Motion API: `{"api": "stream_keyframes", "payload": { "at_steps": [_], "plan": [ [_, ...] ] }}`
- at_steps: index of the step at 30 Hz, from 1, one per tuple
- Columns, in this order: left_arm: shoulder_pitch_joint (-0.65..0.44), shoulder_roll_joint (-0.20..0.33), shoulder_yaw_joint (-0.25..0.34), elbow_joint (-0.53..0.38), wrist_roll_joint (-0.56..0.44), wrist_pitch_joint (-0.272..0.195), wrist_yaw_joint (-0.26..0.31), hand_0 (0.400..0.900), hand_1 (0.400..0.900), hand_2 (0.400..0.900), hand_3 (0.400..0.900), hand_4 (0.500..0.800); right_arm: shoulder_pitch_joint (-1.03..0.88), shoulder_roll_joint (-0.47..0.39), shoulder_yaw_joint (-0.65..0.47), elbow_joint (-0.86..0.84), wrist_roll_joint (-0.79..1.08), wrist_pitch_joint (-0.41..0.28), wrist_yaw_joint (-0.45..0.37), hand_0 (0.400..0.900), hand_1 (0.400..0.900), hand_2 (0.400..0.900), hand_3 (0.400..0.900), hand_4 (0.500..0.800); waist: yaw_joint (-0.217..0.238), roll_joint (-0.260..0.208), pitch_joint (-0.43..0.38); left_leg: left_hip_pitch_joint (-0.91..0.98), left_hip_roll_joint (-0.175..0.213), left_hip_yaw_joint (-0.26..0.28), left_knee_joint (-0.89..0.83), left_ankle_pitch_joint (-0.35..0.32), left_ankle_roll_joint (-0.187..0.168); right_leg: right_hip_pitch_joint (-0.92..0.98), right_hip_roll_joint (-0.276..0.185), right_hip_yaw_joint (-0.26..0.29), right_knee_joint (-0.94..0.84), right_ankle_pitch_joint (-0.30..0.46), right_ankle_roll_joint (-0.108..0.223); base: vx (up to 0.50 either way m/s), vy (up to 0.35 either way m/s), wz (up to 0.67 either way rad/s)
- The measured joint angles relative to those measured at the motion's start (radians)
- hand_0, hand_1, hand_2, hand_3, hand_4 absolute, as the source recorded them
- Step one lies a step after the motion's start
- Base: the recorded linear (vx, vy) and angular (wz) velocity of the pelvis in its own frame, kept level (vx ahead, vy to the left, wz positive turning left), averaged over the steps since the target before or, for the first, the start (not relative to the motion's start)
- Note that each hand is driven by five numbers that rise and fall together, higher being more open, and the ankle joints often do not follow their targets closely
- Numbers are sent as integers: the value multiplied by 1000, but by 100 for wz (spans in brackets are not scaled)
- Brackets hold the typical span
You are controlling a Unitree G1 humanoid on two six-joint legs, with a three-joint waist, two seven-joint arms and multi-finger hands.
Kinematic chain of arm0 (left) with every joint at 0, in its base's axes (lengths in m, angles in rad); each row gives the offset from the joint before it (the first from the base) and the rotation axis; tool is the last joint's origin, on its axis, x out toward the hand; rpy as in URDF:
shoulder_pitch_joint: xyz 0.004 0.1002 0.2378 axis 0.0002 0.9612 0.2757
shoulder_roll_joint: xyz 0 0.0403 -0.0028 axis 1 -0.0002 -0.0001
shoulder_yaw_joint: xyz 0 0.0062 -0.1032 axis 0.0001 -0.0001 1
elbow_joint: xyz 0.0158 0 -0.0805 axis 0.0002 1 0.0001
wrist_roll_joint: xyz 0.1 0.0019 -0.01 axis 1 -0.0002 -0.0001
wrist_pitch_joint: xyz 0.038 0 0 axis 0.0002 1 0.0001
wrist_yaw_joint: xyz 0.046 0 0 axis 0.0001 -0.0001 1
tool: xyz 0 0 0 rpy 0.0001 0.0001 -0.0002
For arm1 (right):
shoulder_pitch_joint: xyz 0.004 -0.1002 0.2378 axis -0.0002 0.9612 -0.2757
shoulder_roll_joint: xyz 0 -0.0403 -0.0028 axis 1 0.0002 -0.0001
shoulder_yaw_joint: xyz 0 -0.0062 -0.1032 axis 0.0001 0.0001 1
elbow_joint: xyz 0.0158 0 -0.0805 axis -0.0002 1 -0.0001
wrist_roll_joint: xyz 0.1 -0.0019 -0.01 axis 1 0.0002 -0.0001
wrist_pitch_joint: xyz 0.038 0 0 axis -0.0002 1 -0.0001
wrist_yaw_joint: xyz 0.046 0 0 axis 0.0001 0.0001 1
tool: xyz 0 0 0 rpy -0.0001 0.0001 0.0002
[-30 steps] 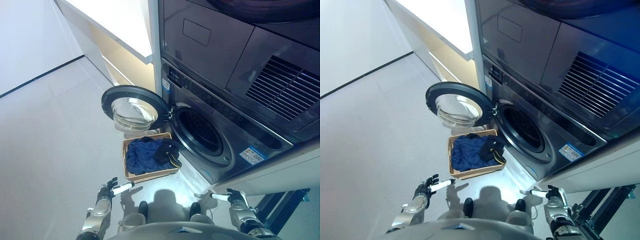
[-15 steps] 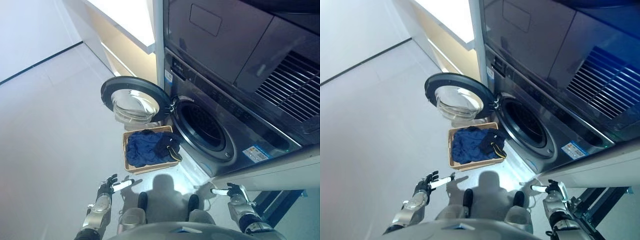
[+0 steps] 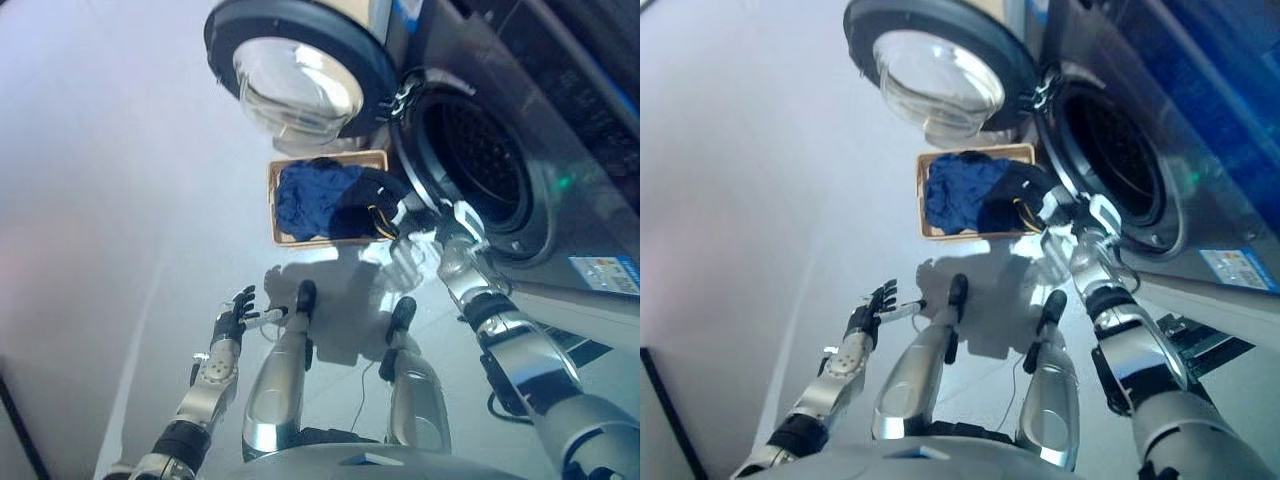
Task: Put the clothes in the basket into the washing machine.
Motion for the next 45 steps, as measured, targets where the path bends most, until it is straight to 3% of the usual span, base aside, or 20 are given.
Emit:
{"api": "stream_keyframes", "payload": {
  "at_steps": [3, 9, 13, 19, 25, 30, 39, 45],
  "plan": [
    [-39, 2, -16, -13, -1, -4, 12, 900, 900, 900, 900, 800, -74, 3, 13, 6, -10, -7, -14, 900, 900, 900, 900, 800, 17, 0, 55, -50, -13, -5, 28, 3, 3, -61, -17, 7, 58, -14, -1, -44, 26, 11],
    [-62, 32, -95, -69, 1, -38, 53, 900, 900, 900, 900, 800, -162, -17, 93, 116, -129, 18, -96, 900, 900, 900, 900, 800, 25, -2, 65, -182, -42, -44, 95, 5, 9, -182, -53, -16, 149, -40, -1, -50, 31, 23],
    [-99, 64, -161, -133, 13, -63, 72, 900, 900, 900, 900, 800, -227, -105, 165, 192, -284, 50, -194, 900, 900, 900, 900, 800, 48, 1, 68, -293, -63, -68, 133, 12, 11, -291, -88, -29, 227, -70, -2, 29, 21, 27],
    [-150, 83, -193, -152, 21, -81, 81, 900, 900, 900, 900, 800, -326, -213, 186, 246, -369, 101, -273, 900, 900, 900, 900, 800, 79, 19, 77, -404, -99, -97, 153, 41, 17, -399, -131, -43, 290, -77, 1, -13, 29, 19],
    [-181, 98, -214, -209, 21, -81, 86, 900, 900, 900, 900, 800, -418, -249, 185, 244, -351, 97, -276, 900, 900, 900, 900, 800, 98, 27, 80, -505, -150, -107, 243, 24, 26, -505, -192, -34, 415, -122, 5, -30, 72, 12],
    [-199, 106, -224, -272, 21, -81, 87, 900, 900, 900, 900, 800, -470, -289, 154, 221, -250, 72, -274, 900, 900, 900, 900, 800, 100, 34, 81, -637, -202, -98, 424, -40, 33, -635, -250, 20, 592, -194, 0, -55, 64, 16],
    [-191, 133, -228, -332, 19, -81, 91, 900, 900, 900, 900, 800, -486, -319, 144, 245, -193, 56, -227, 900, 900, 900, 900, 800, 113, 50, 85, -816, -239, -70, 639, -106, 32, -816, -288, 99, 781, -246, 6, -41, 26, 7],
    [-189, 137, -228, -341, 18, -81, 94, 900, 900, 900, 900, 800, -488, -318, 30, 222, -28, -10, -216, 900, 900, 900, 900, 800, 106, 50, 85, -877, -253, -53, 704, -116, 40, -882, -301, 134, 838, -250, 5, -9, 20, 0]
  ]
}}
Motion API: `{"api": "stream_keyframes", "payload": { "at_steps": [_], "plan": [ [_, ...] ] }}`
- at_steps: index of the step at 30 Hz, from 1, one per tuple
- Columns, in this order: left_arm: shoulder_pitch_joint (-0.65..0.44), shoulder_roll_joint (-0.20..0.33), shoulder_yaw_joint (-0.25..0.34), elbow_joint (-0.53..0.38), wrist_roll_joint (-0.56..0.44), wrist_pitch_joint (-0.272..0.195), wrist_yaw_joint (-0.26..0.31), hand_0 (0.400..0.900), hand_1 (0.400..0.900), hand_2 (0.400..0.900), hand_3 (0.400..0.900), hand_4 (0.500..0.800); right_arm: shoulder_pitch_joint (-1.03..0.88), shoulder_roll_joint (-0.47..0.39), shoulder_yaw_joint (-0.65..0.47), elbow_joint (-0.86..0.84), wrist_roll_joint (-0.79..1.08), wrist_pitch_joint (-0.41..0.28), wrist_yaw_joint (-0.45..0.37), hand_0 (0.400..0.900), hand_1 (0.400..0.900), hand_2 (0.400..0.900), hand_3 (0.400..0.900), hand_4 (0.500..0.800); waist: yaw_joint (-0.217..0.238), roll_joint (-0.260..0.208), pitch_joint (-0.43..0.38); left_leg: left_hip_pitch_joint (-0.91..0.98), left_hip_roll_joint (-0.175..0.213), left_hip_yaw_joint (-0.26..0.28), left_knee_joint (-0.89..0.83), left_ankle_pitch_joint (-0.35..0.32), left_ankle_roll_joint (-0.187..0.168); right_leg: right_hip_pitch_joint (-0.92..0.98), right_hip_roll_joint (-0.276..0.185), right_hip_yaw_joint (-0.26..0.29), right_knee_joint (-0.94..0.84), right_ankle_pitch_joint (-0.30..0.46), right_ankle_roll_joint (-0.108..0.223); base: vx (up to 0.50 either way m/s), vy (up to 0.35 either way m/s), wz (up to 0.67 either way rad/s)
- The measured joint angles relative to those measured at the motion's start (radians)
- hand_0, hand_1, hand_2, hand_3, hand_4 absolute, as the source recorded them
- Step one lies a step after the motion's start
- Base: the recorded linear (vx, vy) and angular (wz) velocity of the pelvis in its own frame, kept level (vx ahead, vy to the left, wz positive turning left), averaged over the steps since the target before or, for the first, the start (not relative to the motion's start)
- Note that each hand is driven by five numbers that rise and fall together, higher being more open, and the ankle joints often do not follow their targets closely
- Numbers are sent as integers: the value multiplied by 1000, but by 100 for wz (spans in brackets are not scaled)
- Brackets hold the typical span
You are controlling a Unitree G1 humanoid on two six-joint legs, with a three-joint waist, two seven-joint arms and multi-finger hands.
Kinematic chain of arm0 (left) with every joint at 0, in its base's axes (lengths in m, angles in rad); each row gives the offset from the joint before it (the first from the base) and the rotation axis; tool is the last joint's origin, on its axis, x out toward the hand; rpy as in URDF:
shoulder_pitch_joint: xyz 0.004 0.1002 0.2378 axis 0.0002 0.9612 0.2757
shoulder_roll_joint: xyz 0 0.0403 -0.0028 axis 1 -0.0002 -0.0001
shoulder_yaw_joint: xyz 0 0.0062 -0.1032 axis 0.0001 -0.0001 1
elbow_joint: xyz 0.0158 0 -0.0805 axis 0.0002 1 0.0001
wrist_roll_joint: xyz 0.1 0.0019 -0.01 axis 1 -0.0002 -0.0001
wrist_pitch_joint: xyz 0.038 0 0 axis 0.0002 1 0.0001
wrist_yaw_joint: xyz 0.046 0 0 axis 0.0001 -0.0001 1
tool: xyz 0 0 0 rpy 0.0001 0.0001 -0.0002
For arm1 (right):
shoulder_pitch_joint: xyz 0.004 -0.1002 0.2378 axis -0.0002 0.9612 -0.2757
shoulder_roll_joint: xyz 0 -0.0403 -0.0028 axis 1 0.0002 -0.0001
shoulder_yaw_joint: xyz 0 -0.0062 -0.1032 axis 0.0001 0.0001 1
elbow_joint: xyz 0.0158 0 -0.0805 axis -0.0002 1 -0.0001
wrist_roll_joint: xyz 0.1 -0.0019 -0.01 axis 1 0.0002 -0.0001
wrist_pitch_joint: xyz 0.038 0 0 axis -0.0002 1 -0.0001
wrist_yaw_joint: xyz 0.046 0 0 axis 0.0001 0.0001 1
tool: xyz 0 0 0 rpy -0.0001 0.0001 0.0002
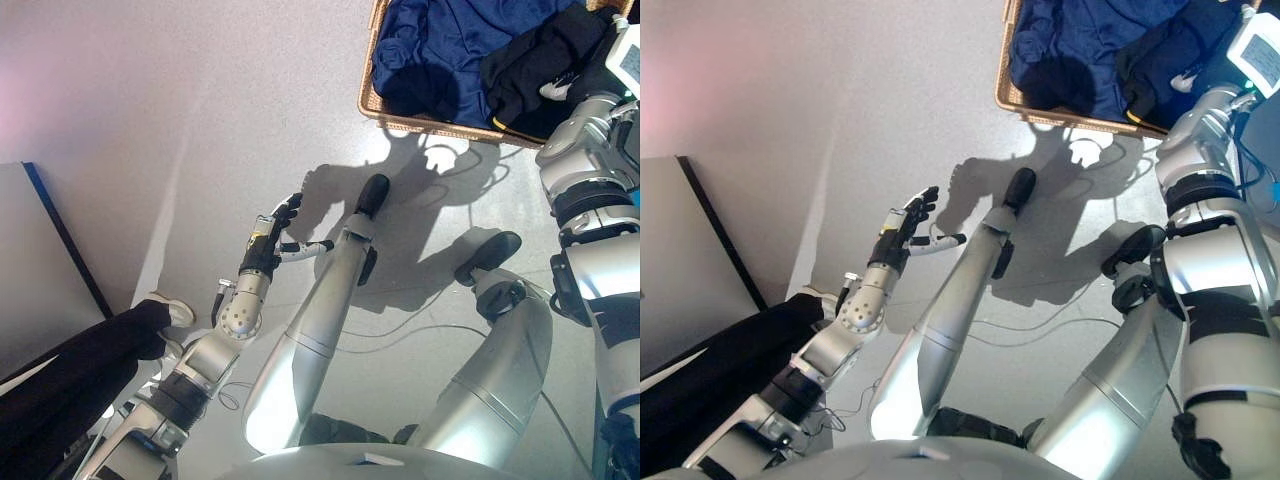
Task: Put the clothes in the basket into the washing machine.
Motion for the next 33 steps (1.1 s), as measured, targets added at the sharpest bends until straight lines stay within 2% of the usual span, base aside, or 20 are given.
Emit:
{"api": "stream_keyframes", "payload": {
  "at_steps": [4, 5, 6, 12, 18, 21, 26, 29, 33],
  "plan": [
    [6, 8, 0, -2, 0, 1, 8, 900, 900, 900, 900, 800, -12, -3, -30, 0, 98, -28, 7, 900, 900, 900, 900, 800, 1, 0, 0, -22, -4, 5, 13, -1, 2, -26, -4, 16, 10, 0, 0, 0, 0, 0],
    [8, 9, 0, -3, -1, 1, 10, 900, 900, 900, 900, 800, -13, -4, -40, -1, 119, -38, 7, 492, 492, 492, 492, 555, 1, 0, 0, -26, -4, 6, 18, -1, 3, -29, -5, 16, 13, 0, 0, 0, 0, 0],
    [8, 9, 0, -3, -2, 1, 12, 900, 900, 900, 900, 800, -16, -8, -42, -1, 140, -47, 7, 400, 400, 400, 400, 500, 0, 0, 0, -28, -5, 6, 19, -1, 3, -31, -8, 16, 16, 0, 0, 0, 0, 0],
    [11, 9, 0, -2, -2, 1, 15, 900, 900, 900, 900, 800, -63, -54, -131, 2, 289, -66, 19, 400, 400, 400, 400, 500, 8, 1, -1, -31, -7, 9, 18, -1, 3, -41, -11, 22, 23, 0, 0, -1, -12, 3],
    [10, 4, 0, 3, -2, 11, 17, 900, 900, 900, 900, 800, -53, -46, -271, -4, 547, -110, 12, 400, 400, 400, 400, 500, -7, 2, -1, -26, 0, 25, 16, -10, 15, -38, -8, 22, 18, -8, -3, 18, -15, -10],
    [-3, -5, -3, 27, -14, 23, 16, 900, 900, 900, 900, 800, 2, 0, -390, -50, 744, -186, 3, 400, 400, 400, 400, 500, -16, 2, -1, 0, 14, 34, 1, -11, 17, -10, 6, 21, -12, -3, -2, 34, -7, -29],
    [-15, -14, -3, 60, -41, 38, 19, 900, 900, 900, 900, 800, 34, 102, -455, -99, 1007, -277, -15, 400, 400, 400, 400, 500, -44, 2, -1, 66, 48, 58, -62, -5, 26, 51, 41, 20, -109, 38, 8, 38, -2, -30],
    [-35, -25, -5, 82, -46, 45, 19, 900, 900, 900, 900, 800, 77, 192, -499, -188, 1128, -359, -37, 400, 400, 400, 400, 500, -65, 1, -1, 125, 71, 70, -120, 5, 30, 109, 68, 14, -186, 69, 11, 33, -2, -24],
    [-45, -38, -8, 97, -63, 45, 25, 900, 900, 900, 900, 800, 82, 251, -558, -243, 1266, -468, -61, 400, 400, 400, 400, 500, -95, 0, 0, 203, 89, 83, -184, 15, 34, 184, 93, 15, -269, 100, 22, 30, 13, -26]
  ]
}}
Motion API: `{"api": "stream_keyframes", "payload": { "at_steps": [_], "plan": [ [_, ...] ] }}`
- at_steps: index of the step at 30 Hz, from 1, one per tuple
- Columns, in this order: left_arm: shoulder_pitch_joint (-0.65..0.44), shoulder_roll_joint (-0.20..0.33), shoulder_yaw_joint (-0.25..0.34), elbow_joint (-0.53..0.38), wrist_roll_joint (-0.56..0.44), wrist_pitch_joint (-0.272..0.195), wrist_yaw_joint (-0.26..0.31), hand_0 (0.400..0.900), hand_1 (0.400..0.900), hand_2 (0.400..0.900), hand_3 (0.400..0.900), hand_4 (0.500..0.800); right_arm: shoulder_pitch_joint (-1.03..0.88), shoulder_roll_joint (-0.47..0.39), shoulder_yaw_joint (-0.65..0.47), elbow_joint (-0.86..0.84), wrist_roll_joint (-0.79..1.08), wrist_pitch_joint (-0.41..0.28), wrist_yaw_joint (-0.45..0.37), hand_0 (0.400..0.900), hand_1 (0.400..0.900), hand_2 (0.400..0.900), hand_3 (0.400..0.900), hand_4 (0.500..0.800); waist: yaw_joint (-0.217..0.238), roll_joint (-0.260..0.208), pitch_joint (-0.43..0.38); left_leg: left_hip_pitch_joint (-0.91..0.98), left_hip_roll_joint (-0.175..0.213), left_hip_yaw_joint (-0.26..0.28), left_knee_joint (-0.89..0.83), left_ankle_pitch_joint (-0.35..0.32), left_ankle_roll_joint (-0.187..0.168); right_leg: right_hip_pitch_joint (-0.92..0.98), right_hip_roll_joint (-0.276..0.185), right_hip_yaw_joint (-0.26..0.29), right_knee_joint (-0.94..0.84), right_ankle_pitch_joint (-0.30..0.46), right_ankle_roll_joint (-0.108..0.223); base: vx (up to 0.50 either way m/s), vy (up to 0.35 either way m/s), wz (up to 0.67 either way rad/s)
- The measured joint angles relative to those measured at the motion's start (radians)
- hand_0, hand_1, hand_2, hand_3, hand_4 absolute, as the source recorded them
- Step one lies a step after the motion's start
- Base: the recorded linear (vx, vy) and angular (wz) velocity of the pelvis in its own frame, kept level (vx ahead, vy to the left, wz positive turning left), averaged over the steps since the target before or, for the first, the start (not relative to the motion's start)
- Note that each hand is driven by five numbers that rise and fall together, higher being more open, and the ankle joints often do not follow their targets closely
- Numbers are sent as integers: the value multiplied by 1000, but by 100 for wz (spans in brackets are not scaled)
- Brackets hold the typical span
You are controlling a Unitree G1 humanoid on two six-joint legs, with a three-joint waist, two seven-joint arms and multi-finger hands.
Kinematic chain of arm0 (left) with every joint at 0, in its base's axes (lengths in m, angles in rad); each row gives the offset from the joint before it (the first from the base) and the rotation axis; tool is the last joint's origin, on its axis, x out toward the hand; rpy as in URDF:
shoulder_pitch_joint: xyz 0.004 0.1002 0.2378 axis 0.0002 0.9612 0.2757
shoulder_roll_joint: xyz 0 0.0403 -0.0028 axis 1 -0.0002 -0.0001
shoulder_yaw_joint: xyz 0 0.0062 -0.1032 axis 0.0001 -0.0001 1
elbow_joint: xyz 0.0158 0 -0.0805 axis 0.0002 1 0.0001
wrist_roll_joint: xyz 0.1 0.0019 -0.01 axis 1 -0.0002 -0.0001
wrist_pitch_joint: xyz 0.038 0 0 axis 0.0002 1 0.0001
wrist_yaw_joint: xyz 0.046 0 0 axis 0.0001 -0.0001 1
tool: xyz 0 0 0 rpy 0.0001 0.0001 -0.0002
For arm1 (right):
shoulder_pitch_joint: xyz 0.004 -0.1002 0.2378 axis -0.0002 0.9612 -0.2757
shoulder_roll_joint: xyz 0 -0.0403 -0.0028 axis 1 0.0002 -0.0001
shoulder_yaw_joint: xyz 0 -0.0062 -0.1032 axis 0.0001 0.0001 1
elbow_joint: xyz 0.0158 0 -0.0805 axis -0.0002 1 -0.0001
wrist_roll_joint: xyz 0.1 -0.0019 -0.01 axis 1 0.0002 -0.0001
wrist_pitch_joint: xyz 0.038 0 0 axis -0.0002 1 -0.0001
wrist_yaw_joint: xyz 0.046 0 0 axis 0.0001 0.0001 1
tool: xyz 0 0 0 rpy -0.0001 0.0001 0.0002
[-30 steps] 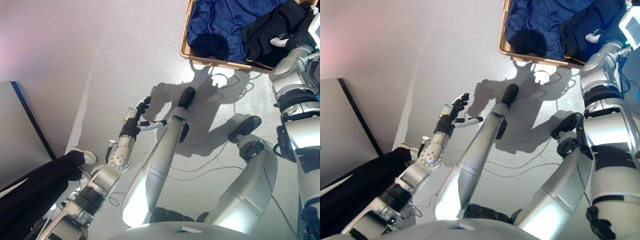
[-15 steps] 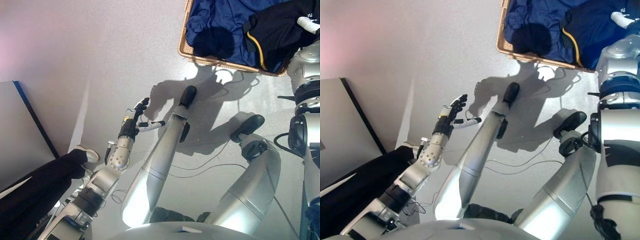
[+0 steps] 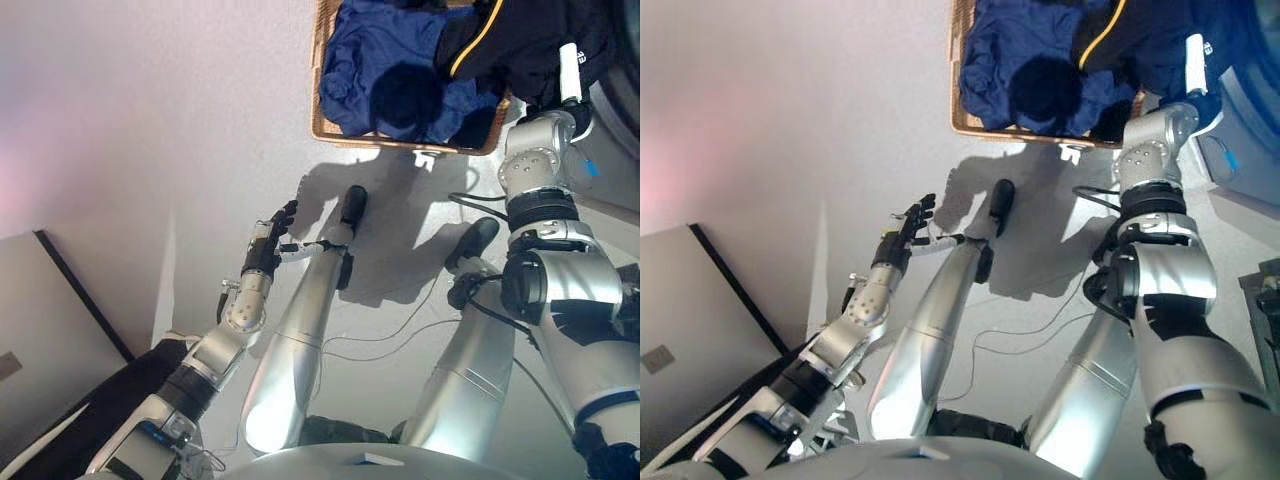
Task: Put the clothes in the basket into the washing machine.
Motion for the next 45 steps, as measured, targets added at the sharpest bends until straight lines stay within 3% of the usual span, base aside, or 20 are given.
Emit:
{"api": "stream_keyframes", "payload": {
  "at_steps": [2, 8, 16, 22, 24, 25, 30, 37, 39, 45],
  "plan": [
    [-11, -6, -9, 30, -16, 0, 2, 900, 900, 900, 900, 800, -3, 10, -17, -24, 51, -51, -2, 400, 400, 400, 400, 500, -12, 0, 0, 40, 5, 6, -30, 4, 3, 36, 6, 0, -38, 14, 2, 58, 31, -36],
    [-14, -16, -14, 81, -18, 13, 4, 900, 900, 900, 900, 800, -29, 25, -27, -25, 125, -120, -32, 400, 400, 400, 400, 500, -41, 0, 0, 182, 35, 31, -154, 28, 11, 182, 44, -6, -199, 77, 10, 22, 7, -19],
    [-15, -9, -11, 83, -36, 13, -12, 900, 900, 900, 900, 800, -100, 7, -56, 6, 168, -129, -65, 400, 400, 400, 400, 500, -46, 2, -2, 334, 50, 54, -290, 70, 8, 319, 74, -4, -347, 141, 8, 51, 16, -12],
    [-1, 17, -11, 83, -37, 12, -45, 900, 900, 900, 900, 800, -221, -104, -82, 166, 228, -121, -70, 400, 400, 400, 400, 500, -29, 11, -7, 412, 44, 58, -348, 88, 13, 394, 69, -10, -397, 156, 12, 52, 6, 13],
    [12, 25, -10, 83, -37, 12, -52, 900, 900, 900, 900, 800, -243, -149, -92, 207, 251, -116, -75, 606, 606, 606, 606, 624, -24, 25, -17, 451, 38, 42, -382, 100, 14, 434, 64, -27, -415, 159, 11, 68, 9, 12],
    [17, 28, -11, 83, -37, 12, -58, 900, 900, 900, 900, 800, -254, -173, -107, 226, 261, -113, -80, 900, 900, 900, 900, 800, -19, 34, -23, 471, 35, 36, -400, 108, 14, 454, 62, -34, -426, 159, 12, 66, 19, 5],
    [50, 29, -9, 83, -37, 11, -66, 900, 900, 900, 900, 800, -260, -218, -111, 252, 297, -92, -94, 900, 900, 900, 900, 800, 14, 110, -97, 465, 27, 25, -451, 135, 16, 449, 55, -54, -459, 176, 33, 27, 6, 0],
    [57, 21, -13, 83, -37, 11, -88, 900, 900, 900, 900, 800, -259, -211, -109, 262, 300, -73, -89, 900, 900, 900, 900, 800, 4, 111, -99, 493, 31, 26, -452, 135, 16, 479, 60, -54, -464, 177, 32, 15, -4, -6],
    [60, 22, -13, 83, -37, 11, -90, 900, 900, 900, 900, 800, -259, -207, -108, 293, 307, -41, -79, 900, 900, 900, 900, 800, 3, 110, -99, 511, 36, 26, -454, 134, 14, 501, 67, -54, -478, 178, 30, -1, -14, -7],
    [87, 21, -11, 82, -37, 12, -103, 900, 900, 900, 900, 800, -217, -139, -66, 304, 285, 4, -78, 900, 900, 900, 900, 800, -19, 89, -107, 534, 38, 28, -462, 134, 14, 530, 72, -54, -505, 190, 26, 9, -5, -8]
  ]
}}
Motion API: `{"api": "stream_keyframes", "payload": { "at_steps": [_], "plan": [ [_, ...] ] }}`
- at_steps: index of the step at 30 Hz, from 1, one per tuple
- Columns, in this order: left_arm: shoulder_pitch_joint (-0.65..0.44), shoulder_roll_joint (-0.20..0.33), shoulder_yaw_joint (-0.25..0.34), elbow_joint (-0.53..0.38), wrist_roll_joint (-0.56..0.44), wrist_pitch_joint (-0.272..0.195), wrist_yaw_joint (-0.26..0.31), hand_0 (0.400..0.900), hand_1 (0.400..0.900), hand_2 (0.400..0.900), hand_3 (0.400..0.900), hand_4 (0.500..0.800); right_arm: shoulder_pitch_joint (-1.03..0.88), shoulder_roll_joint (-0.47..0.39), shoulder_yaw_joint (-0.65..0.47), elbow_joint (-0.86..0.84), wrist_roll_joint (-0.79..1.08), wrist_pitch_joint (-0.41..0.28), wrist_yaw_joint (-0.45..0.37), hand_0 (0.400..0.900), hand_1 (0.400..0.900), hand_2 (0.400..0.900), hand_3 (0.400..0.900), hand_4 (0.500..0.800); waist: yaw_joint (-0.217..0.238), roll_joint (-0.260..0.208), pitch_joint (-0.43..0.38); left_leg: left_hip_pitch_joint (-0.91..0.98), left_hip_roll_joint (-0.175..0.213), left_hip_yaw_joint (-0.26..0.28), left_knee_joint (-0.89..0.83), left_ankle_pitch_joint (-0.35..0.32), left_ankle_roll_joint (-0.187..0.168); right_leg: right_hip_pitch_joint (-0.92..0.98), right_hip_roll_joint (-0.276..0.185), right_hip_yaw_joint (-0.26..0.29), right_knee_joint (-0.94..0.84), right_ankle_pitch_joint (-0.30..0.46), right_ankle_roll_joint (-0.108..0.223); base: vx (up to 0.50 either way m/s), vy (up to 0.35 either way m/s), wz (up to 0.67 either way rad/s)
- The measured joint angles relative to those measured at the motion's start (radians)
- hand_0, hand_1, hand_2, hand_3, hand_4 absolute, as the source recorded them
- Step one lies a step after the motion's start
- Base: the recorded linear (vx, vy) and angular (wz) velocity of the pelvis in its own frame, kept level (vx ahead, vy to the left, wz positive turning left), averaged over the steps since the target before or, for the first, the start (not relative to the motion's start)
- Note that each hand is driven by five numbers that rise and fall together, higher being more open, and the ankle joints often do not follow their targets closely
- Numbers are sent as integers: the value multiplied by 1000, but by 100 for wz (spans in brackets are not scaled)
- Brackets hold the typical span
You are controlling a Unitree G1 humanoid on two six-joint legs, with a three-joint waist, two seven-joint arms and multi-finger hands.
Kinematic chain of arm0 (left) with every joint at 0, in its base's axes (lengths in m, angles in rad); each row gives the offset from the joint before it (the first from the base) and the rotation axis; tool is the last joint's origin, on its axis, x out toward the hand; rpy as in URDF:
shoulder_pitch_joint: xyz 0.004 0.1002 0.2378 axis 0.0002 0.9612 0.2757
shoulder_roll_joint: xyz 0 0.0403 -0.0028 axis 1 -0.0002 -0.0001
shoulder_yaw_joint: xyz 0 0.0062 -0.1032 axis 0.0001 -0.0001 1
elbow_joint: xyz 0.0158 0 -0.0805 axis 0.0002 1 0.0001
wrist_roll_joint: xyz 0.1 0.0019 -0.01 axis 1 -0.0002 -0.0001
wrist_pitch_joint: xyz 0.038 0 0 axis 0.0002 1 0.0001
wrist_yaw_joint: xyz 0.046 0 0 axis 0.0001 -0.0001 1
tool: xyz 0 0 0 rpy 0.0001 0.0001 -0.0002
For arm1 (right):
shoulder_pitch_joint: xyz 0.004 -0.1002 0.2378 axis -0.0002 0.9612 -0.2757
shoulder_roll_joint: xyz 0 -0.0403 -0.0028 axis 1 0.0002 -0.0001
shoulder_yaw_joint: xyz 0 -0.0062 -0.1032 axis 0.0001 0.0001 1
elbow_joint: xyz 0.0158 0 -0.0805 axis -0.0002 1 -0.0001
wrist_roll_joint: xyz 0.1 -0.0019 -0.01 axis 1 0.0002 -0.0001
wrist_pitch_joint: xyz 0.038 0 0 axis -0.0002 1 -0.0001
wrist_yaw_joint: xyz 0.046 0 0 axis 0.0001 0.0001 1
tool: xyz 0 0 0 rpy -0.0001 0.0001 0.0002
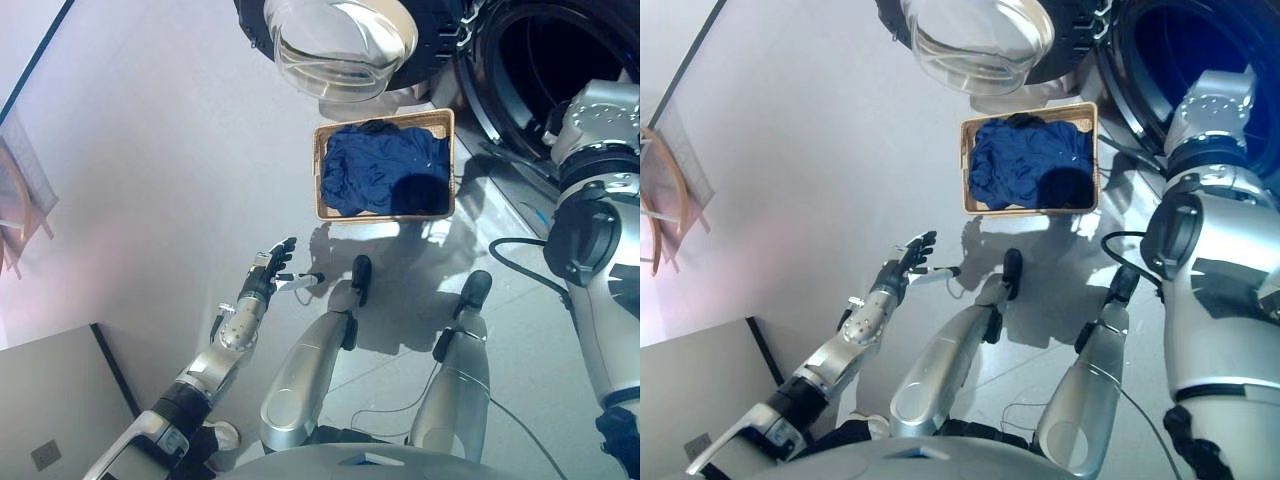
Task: Put the clothes in the basket into the washing machine.
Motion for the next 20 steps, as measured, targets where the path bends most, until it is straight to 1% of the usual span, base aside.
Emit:
{"api": "stream_keyframes", "payload": {
  "at_steps": [2, 3, 4, 5, 6, 7, 9, 11, 13, 14, 15, 17, 20],
  "plan": [
    [12, 0, 4, 2, 0, 1, 2, 900, 900, 900, 900, 800, 48, 43, 44, -9, -61, 20, 1, 900, 900, 900, 900, 800, -7, -31, -16, 5, 4, 4, -1, -4, -2, 8, 5, 0, -13, 3, 0, 22, 4, -20],
    [17, -1, 10, 6, 0, 2, 2, 900, 900, 900, 900, 800, 95, 93, 57, -42, -107, 36, 0, 900, 900, 900, 900, 800, -12, -57, -28, 7, 11, 12, -1, -8, -4, 12, 13, 3, -25, 9, -4, 12, 0, -23],
    [19, -4, 17, 21, 1, 2, 3, 900, 900, 900, 900, 800, 156, 121, 95, -90, -163, 40, 8, 900, 900, 900, 900, 800, -11, -74, -34, 16, 14, 19, -1, -10, -6, 23, 18, 3, -35, 12, -6, 22, -10, -24],
    [21, -14, 28, 41, 1, 3, 4, 900, 900, 900, 900, 800, 229, 174, 121, -144, -226, 47, 22, 900, 900, 900, 900, 800, -22, -91, -39, 34, 16, 19, -2, -16, -9, 46, 26, 3, -48, 13, -8, 33, -6, -24],
    [23, -24, 33, 54, 1, 5, 6, 900, 900, 900, 900, 800, 285, 227, 139, -180, -265, 62, 29, 900, 900, 900, 900, 800, -31, -102, -45, 49, 22, 20, -1, -24, -12, 61, 30, 3, -54, 13, -9, 60, -11, -22],
    [33, -29, 42, 61, 1, 6, 10, 900, 900, 900, 900, 800, 361, 261, 171, -216, -336, 79, 45, 900, 900, 900, 900, 800, -32, -114, -51, 70, 27, 24, 0, -32, -15, 84, 35, 4, -65, 13, -9, 69, -13, -18],
    [60, -47, 69, 61, 2, 7, 16, 900, 900, 900, 900, 800, 506, 344, 207, -272, -436, 122, 68, 900, 900, 900, 900, 800, -50, -133, -66, 105, 35, 29, -1, -49, -24, 121, 46, 8, -82, 11, -12, 73, -21, -13],
    [86, -58, 96, 65, 2, 7, 16, 900, 900, 900, 900, 800, 661, 398, 262, -324, -570, 168, 94, 900, 900, 900, 900, 800, -56, -145, -79, 131, 44, 36, -2, -56, -23, 154, 56, 10, -104, 13, -14, 109, -28, -10],
    [96, -65, 115, 79, 6, 6, 13, 900, 900, 900, 900, 800, 786, 411, 273, -325, -664, 220, 117, 900, 900, 900, 900, 800, -66, -150, -85, 159, 51, 44, -12, -60, -25, 184, 64, 11, -125, 18, -17, 91, -25, -6],
    [108, -75, 138, 94, 13, 7, 11, 900, 900, 900, 900, 800, 852, 410, 284, -335, -721, 238, 134, 900, 900, 900, 900, 800, -64, -151, -86, 183, 51, 45, -25, -59, -26, 206, 66, 10, -135, 19, -16, 55, -11, -3],
    [121, -78, 156, 109, 22, 8, 14, 900, 900, 900, 900, 800, 894, 408, 279, -332, -739, 264, 135, 900, 900, 900, 900, 800, -72, -153, -91, 197, 52, 45, -32, -61, -26, 218, 67, 12, -143, 19, -17, 98, -29, -6],
    [146, -81, 188, 128, 25, 8, 7, 900, 900, 900, 900, 800, 975, 389, 269, -337, -782, 275, 168, 900, 900, 900, 900, 800, -93, -157, -101, 216, 53, 47, -47, -61, -27, 233, 69, 13, -151, 18, -17, 104, -41, -4],
    [188, -90, 237, 171, 51, 10, -14, 900, 900, 900, 900, 800, 1104, 345, 261, -362, -882, 293, 226, 900, 900, 900, 900, 800, -109, -165, -110, 276, 54, 49, -76, -61, -28, 288, 72, 12, -173, 19, -13, 90, -39, -2]
  ]
}}
